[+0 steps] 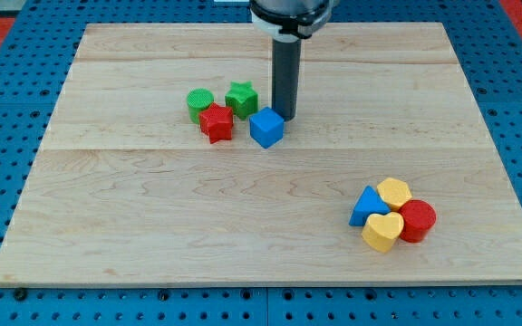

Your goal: Push the blue cube into a yellow hexagon

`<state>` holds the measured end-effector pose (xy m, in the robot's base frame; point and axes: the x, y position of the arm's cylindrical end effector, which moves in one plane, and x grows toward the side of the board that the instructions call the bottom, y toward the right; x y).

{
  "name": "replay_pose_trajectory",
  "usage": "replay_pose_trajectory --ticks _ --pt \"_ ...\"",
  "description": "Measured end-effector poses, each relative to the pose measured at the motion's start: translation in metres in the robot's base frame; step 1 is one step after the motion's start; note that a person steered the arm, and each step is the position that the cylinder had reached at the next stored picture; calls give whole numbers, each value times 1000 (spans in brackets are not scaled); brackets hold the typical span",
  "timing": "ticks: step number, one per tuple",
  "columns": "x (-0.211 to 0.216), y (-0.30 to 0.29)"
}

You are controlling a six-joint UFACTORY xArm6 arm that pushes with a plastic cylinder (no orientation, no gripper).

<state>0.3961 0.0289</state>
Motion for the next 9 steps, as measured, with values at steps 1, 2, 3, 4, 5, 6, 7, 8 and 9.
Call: replay_pose_trajectory --ticks 1,2,3,4,5,6,7,8,9 --pt "10 -24" --pt "-9 -69" --pt "21 -61" --pt "29 6" --pt "48 52" --pt "26 17" --pt "63 -31" --pt "87 -18" --pt "118 -8"
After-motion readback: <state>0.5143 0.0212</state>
